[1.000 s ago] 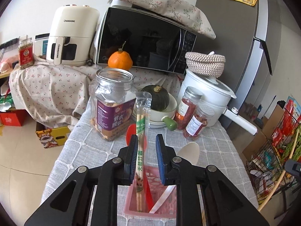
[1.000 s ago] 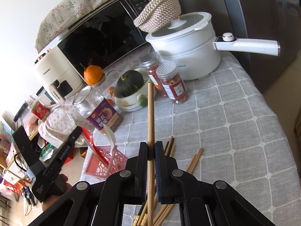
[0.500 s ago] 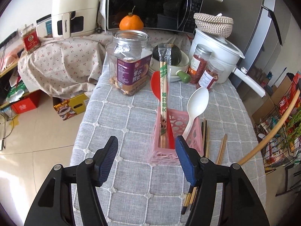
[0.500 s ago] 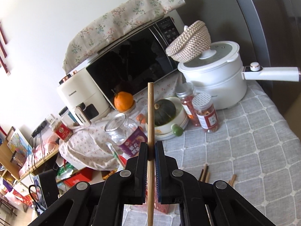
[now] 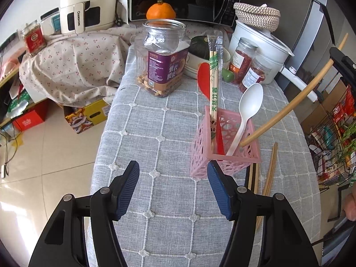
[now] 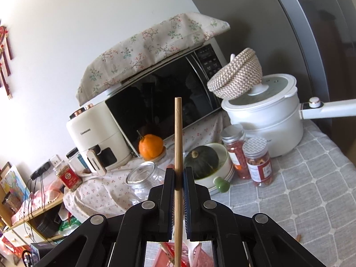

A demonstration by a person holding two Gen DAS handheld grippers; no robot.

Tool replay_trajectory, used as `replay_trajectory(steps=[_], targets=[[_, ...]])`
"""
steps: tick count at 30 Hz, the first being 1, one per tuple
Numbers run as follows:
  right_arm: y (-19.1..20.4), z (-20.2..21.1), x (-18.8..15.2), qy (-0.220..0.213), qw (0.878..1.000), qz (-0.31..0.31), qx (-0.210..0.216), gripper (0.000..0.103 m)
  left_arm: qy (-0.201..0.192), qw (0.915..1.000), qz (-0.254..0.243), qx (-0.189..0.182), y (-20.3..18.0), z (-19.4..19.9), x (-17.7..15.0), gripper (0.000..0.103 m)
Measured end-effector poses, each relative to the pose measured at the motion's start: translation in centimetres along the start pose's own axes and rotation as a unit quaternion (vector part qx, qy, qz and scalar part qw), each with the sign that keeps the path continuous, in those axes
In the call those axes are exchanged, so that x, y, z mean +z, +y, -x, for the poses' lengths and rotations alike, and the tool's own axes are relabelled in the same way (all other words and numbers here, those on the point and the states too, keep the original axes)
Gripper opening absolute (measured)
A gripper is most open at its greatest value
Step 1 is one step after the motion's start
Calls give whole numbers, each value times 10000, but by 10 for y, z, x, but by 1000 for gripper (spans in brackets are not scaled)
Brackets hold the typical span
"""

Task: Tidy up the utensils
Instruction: 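Insert the wooden chopstick into the pink basket and open the right tool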

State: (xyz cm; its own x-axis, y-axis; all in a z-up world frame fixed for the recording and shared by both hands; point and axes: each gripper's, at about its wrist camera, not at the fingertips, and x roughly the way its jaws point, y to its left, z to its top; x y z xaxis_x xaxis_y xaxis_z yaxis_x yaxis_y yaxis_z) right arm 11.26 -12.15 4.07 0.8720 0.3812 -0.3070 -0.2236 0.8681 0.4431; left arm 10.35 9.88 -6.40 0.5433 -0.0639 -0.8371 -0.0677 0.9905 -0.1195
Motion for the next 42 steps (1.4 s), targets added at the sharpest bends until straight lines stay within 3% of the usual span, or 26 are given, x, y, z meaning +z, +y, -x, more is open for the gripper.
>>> replay_trajectory(steps=[6, 20, 25, 31, 35, 42], targets=[[17, -20, -17, -62, 9979, 558, -337, 6, 56, 9999, -27, -86, 0, -1, -1, 66], [50, -29, -25, -301, 9910, 1266, -329, 6, 30, 9998, 4, -214, 3, 3, -1, 66], [48, -44, -33, -113, 9910, 1291, -330, 6, 42, 9998, -12, -204, 3, 2, -1, 66], [40, -52, -36, 286, 9941, 1051, 8, 8, 27, 9997, -64, -218, -2, 2, -1, 66], [31, -43, -27, 370, 9961, 785, 147, 38, 27, 9996, -131, -256, -7, 4, -1, 66], [10, -11, -7, 574, 9969, 478, 232, 50, 25, 9988, -372, -327, -25, 7, -4, 67]])
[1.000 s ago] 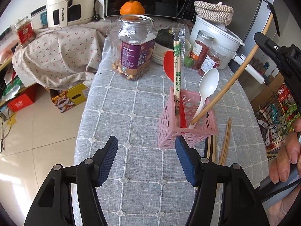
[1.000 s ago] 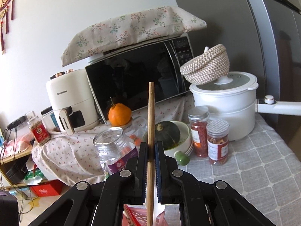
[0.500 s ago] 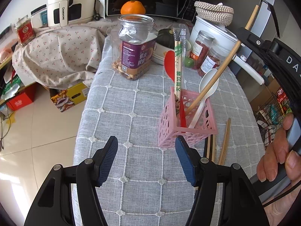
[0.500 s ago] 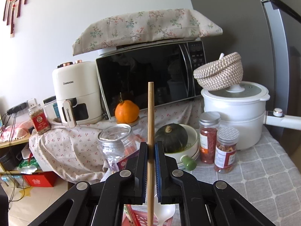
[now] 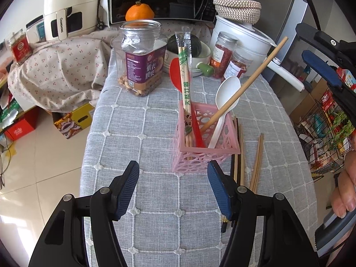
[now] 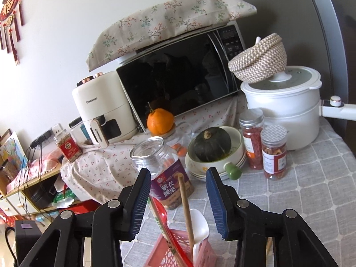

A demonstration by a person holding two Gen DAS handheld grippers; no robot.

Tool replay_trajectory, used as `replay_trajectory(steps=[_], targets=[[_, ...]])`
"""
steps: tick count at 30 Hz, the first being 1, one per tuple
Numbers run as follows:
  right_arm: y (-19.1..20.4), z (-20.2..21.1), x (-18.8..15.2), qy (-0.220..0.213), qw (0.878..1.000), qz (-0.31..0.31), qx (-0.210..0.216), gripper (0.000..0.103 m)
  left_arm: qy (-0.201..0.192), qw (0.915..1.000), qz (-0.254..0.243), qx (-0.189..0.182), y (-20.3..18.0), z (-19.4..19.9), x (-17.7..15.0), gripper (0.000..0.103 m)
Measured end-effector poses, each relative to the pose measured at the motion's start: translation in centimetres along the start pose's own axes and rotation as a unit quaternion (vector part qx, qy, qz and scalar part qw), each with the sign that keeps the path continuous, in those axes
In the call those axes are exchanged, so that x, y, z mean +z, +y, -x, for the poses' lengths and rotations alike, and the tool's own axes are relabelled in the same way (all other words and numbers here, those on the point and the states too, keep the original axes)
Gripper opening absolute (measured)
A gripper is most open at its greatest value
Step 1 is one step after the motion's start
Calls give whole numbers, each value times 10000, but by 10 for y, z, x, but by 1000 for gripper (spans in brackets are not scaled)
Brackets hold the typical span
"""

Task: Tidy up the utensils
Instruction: 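Insert the wooden chopstick into the pink basket and open the right tool, then grasp a single wooden chopstick from the pile with the left tool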

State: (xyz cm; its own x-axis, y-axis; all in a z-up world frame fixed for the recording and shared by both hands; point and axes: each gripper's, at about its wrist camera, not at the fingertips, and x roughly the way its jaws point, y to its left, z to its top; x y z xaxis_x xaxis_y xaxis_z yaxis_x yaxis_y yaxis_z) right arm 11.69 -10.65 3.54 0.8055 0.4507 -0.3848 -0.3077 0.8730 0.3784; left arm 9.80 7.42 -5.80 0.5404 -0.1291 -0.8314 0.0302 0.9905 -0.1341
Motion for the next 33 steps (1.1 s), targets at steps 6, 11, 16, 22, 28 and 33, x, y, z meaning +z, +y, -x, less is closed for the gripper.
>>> replay_trajectory(steps=[6, 11, 16, 22, 28, 33], targets=[[-23, 26, -1, 373, 9987, 193, -296, 62, 59, 9996, -271, -92, -24, -2, -3, 71], [-50, 32, -13, 860, 9934, 282, -711, 66, 203, 9980, -586, -136, -52, -10, -7, 72], [-85, 33, -27, 1445, 9834, 84, -1093, 70, 382, 9951, -885, -208, -81, -19, -12, 73], [-126, 33, -43, 2156, 9630, -264, -1595, 74, 659, 9906, -1109, -456, -120, -34, -17, 72], [-158, 36, -58, 2706, 9442, -475, -1816, 75, 884, 9840, -1362, -731, -163, -57, -19, 57], [-173, 44, -67, 2872, 9374, -500, -1904, 75, 1126, 9808, -1335, -871, -176, -92, -10, 25]])
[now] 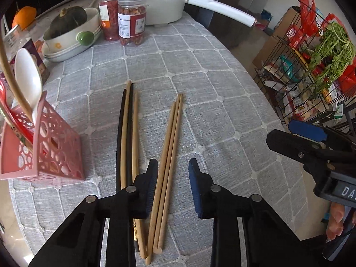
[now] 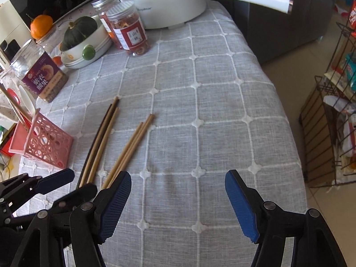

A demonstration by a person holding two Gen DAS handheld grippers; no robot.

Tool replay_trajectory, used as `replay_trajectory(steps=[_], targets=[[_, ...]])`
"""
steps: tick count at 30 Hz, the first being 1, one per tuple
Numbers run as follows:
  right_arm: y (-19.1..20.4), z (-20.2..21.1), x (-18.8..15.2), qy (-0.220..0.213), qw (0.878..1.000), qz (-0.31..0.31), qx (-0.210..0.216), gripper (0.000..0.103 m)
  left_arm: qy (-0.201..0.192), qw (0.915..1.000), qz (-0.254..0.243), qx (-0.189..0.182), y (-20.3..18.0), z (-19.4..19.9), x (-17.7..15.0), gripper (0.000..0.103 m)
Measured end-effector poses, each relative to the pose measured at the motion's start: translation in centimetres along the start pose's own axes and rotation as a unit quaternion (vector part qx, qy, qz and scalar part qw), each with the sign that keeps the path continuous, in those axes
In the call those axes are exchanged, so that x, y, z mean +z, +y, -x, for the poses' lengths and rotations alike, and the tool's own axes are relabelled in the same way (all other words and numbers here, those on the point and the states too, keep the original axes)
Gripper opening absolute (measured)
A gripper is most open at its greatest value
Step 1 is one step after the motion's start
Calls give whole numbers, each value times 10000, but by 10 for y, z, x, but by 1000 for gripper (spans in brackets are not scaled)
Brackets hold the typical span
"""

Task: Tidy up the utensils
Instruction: 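Grasp a single wooden chopstick from the pile with the left tool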

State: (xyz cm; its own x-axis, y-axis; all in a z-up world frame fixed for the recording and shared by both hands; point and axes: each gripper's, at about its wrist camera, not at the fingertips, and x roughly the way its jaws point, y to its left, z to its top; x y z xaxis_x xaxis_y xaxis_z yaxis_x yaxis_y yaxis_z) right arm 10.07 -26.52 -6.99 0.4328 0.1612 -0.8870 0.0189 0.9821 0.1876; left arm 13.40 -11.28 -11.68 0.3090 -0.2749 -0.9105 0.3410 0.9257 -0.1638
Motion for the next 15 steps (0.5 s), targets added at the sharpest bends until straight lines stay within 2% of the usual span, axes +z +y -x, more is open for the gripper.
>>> replay_trajectory(steps=[4, 7, 15], targets=[[-12, -1, -4, 60, 10000, -32, -34, 75, 13, 9998, 163, -63, 6, -22, 14, 13], [-19, -1, -4, 67, 9999, -75, -47, 75, 88, 9994, 293, -168, 9, -36, 20, 9], [-30, -3, -2, 103, 9998, -158, -52, 75, 181, 9993, 234, 225, 10, -56, 27, 7]])
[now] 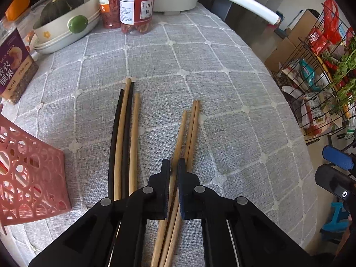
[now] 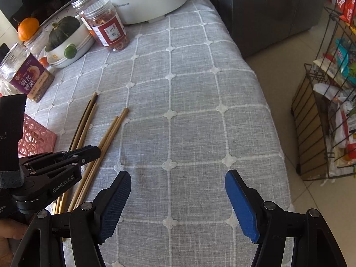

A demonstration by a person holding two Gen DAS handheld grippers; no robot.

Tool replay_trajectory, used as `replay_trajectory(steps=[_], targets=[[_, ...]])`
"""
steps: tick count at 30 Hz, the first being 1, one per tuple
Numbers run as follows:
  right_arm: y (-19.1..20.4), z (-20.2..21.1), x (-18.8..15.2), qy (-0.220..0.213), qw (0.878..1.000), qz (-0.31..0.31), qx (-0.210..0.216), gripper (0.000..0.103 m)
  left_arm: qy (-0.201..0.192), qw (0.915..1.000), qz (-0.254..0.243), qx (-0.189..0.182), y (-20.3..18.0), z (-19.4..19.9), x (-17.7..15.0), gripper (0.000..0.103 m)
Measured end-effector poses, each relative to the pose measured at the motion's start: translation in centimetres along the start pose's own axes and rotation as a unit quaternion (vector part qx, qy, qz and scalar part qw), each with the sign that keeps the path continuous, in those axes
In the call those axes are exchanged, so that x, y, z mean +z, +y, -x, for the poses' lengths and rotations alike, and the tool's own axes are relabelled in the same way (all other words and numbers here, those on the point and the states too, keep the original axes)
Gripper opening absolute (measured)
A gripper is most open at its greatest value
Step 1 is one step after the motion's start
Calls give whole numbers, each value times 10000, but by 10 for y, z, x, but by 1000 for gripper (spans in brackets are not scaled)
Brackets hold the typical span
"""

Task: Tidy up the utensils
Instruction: 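Grasp a single wooden chopstick from the pile with the left tool, then lift the wooden chopstick with the left tool while the right tool grasps another wooden chopstick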

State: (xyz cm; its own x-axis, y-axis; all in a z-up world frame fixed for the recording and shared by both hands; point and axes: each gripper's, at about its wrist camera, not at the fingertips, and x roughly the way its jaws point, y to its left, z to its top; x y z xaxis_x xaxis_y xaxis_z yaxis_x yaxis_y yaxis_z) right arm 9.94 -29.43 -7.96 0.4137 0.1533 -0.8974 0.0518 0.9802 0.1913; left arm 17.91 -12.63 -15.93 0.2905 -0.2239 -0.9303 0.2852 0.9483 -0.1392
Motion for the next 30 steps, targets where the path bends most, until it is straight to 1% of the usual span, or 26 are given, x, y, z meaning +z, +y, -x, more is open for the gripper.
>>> replay_trajectory(steps=[2, 6, 9, 11, 13, 20, 26, 30], targets=[[0, -1, 0, 7, 10000, -1, 2, 75, 28, 9999, -51, 92, 1, -3, -1, 7], [1, -2, -1, 58, 10000, 6, -3, 75, 52, 9987, -372, 342, -8, -5, -1, 7], [5, -5, -2, 105, 9999, 47, -41, 75, 19, 9988, -330, 370, -8, 1, -4, 7], [9, -5, -2, 112, 9999, 68, -51, 75, -125, 9984, -414, 358, -10, 14, -7, 6], [13, -6, -2, 110, 9999, 105, -48, 75, -296, 9982, -456, 264, -10, 34, -12, 6], [34, -15, 1, 169, 9996, 200, -72, 75, -811, 9959, -393, -4, 3, 99, -34, 6], [57, -28, 3, 268, 9992, 285, -43, 75, -1133, 9931, -253, -169, 29, 143, -53, 6], [73, -41, 5, 353, 9987, 361, -89, 75, -1321, 9909, -176, -193, 50, 165, -65, 6]])
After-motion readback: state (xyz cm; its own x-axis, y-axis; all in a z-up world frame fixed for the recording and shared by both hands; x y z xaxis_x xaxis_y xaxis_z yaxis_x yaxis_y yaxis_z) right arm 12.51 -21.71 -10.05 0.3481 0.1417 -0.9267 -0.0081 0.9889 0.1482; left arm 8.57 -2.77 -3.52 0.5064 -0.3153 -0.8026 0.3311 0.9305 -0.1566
